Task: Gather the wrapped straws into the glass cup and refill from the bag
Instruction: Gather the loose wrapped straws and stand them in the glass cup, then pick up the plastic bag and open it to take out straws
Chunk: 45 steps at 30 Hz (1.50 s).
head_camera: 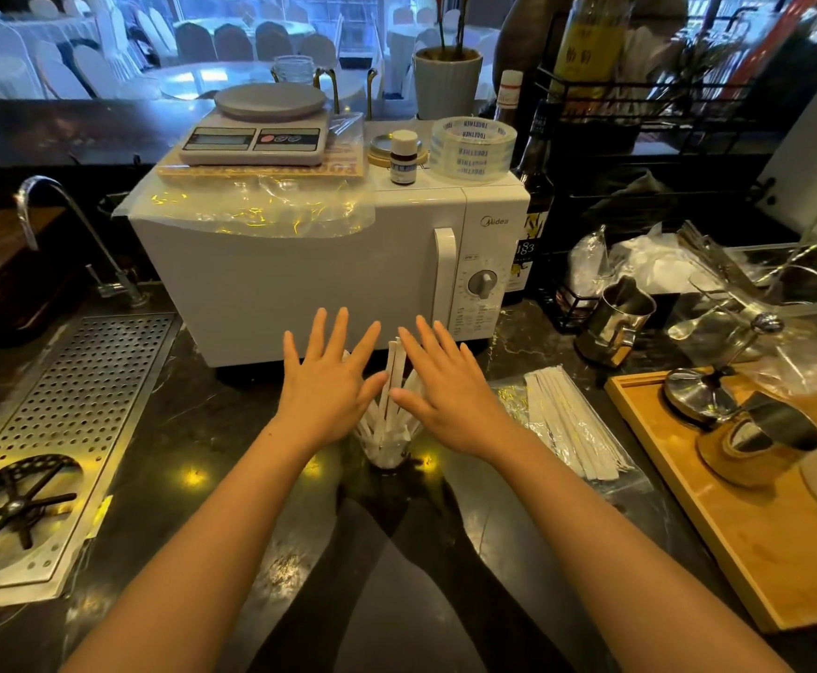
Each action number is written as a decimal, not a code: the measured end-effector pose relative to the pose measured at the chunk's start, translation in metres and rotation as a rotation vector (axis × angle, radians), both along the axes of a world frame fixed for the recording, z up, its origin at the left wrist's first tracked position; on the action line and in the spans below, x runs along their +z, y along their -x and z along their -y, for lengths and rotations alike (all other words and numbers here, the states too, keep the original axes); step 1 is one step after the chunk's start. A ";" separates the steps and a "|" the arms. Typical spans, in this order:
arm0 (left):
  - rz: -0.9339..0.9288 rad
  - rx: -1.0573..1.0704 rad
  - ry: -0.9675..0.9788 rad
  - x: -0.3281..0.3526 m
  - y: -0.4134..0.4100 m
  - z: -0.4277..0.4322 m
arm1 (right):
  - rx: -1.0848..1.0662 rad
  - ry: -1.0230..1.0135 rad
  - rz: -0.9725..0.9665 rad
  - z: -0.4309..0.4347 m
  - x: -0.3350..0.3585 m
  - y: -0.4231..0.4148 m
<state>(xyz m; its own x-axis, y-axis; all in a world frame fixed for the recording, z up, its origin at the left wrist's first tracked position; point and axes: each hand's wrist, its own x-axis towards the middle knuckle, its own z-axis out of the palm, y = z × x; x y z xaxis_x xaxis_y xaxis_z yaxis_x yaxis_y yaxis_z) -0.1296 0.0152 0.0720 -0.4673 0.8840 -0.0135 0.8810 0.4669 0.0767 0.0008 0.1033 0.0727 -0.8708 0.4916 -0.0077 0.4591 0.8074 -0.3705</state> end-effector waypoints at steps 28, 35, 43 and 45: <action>0.353 -0.297 -0.049 -0.044 -0.164 -0.067 | -0.564 0.327 -0.048 -0.054 -0.039 -0.160; 0.308 -0.440 0.078 -0.086 -0.195 -0.083 | -0.747 0.498 -0.040 -0.061 -0.063 -0.181; 0.136 -0.503 0.061 -0.102 -0.208 -0.093 | -0.973 0.648 -0.162 -0.076 -0.081 -0.188; 0.111 -0.519 0.058 -0.104 -0.209 -0.095 | -1.016 0.654 -0.162 -0.078 -0.086 -0.185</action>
